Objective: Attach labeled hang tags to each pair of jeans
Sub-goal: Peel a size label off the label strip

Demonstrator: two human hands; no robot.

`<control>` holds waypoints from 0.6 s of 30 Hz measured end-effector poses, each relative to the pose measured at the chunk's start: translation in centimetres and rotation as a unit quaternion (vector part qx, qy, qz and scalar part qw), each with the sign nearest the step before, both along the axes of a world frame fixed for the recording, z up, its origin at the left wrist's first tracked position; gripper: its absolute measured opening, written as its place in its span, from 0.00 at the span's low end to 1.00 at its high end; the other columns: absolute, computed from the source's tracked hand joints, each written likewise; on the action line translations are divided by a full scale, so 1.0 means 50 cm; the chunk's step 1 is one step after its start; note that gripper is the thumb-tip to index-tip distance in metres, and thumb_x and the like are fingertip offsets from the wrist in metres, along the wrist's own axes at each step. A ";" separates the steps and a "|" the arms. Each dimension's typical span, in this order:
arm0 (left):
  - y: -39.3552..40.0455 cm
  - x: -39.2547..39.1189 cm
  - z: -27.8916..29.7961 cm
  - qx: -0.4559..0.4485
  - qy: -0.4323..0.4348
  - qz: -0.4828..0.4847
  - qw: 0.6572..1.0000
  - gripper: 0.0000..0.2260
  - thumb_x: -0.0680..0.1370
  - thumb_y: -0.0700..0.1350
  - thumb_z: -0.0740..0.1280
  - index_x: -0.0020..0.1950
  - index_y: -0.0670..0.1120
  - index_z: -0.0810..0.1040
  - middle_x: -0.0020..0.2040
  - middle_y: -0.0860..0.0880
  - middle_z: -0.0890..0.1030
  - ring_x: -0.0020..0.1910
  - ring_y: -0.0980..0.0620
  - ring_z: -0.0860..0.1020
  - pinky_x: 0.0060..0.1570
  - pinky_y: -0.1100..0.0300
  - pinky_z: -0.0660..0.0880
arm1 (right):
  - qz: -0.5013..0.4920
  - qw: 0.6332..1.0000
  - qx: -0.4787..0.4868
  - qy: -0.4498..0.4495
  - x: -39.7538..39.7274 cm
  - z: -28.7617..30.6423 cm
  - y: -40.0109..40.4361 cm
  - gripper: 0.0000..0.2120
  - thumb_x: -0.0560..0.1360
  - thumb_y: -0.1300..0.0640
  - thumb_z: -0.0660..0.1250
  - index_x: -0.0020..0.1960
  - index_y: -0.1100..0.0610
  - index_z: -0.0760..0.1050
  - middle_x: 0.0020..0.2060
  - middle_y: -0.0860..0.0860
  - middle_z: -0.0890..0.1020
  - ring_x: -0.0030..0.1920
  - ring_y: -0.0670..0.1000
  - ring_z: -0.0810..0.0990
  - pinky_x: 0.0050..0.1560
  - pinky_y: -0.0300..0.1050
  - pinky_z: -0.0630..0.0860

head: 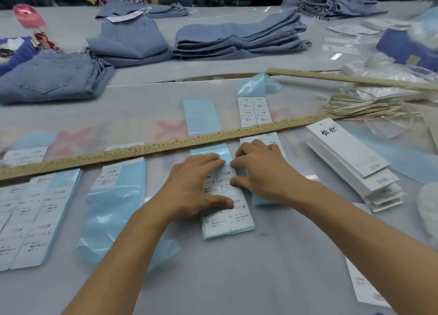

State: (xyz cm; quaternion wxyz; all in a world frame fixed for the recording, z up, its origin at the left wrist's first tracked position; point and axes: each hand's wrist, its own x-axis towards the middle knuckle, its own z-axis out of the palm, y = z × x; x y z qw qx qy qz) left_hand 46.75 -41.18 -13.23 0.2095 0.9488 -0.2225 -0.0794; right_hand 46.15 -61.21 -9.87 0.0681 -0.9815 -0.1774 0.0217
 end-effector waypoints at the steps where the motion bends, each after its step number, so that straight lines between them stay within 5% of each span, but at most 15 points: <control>1: 0.000 0.001 0.000 0.001 -0.002 -0.001 1.000 0.46 0.65 0.73 0.72 0.80 0.58 0.63 0.80 0.60 0.60 0.78 0.57 0.56 0.78 0.53 0.54 | 0.000 1.000 0.001 -0.004 0.000 0.001 0.000 0.17 0.78 0.42 0.67 0.61 0.50 0.80 0.60 0.46 0.75 0.63 0.52 0.67 0.62 0.54 0.63; 18: -0.009 0.000 0.006 0.026 -0.008 0.012 1.000 0.46 0.64 0.75 0.70 0.78 0.58 0.65 0.79 0.61 0.62 0.77 0.56 0.58 0.72 0.53 0.57 | -0.003 0.998 0.010 -0.054 -0.004 0.000 0.009 0.14 0.77 0.45 0.69 0.61 0.48 0.80 0.59 0.47 0.79 0.63 0.53 0.72 0.62 0.56 0.67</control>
